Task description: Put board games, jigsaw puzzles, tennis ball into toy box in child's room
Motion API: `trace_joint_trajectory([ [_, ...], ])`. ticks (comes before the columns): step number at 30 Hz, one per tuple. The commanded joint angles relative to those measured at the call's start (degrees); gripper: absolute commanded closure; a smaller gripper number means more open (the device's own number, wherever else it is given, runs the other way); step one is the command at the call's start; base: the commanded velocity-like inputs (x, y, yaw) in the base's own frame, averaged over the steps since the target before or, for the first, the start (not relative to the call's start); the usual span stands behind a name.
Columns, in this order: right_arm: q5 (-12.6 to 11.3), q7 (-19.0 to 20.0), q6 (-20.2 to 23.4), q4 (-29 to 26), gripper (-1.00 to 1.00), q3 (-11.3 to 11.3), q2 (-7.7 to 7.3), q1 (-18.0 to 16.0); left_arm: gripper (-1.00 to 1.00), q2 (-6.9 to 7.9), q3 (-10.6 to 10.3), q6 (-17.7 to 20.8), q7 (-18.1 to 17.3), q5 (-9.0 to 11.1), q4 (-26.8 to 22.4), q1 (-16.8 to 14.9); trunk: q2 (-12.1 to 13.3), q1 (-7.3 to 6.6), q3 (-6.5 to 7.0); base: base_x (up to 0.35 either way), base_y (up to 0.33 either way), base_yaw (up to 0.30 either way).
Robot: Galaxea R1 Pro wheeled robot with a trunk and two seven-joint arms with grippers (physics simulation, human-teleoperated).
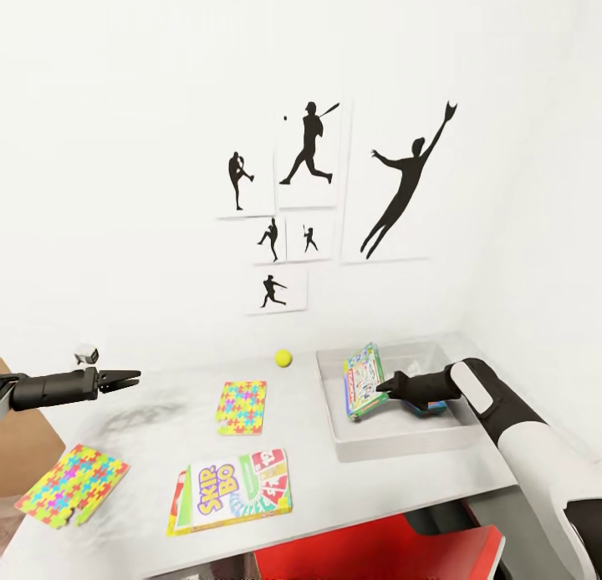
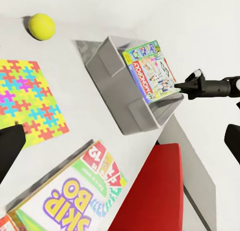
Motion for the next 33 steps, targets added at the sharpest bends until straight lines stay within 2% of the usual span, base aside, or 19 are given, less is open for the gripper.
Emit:
trace_joint_trajectory([
  [1,0.45,0.60,0.04,-0.02,1.00,0.24,-0.06,-0.08,-1.00,0.04,-0.36,0.61,-0.18,0.32,0.01,-0.06,-0.14,0.04,-0.23,0.000,0.000,0.000],
  [12,0.90,0.65,0.04,-0.01,1.00,0.22,-0.06,-0.42,-1.00,0.05,-0.44,0.61,-0.18,0.32,0.01,-0.06,-0.14,0.04,-1.26,0.000,0.000,0.000],
  [20,3.77,0.77,0.04,-0.01,1.00,0.17,0.02,-0.54,-1.00,0.05,-0.44,0.61,-0.18,0.32,0.01,-0.06,-0.14,0.04,-2.01,0.000,0.000,0.000],
  [29,4.21,0.85,0.04,-0.01,1.00,0.12,0.06,-0.60,-1.00,0.05,-0.44,0.59,-0.18,0.32,0.01,-0.06,-0.14,0.04,-2.85,0.000,0.000,0.000],
  [33,4.22,0.86,0.04,-0.07,1.00,0.09,0.10,-0.62,-1.00,0.05,-0.44,-0.62,-0.18,0.32,0.01,-0.06,-0.14,0.04,-3.23,0.000,0.000,0.000],
])
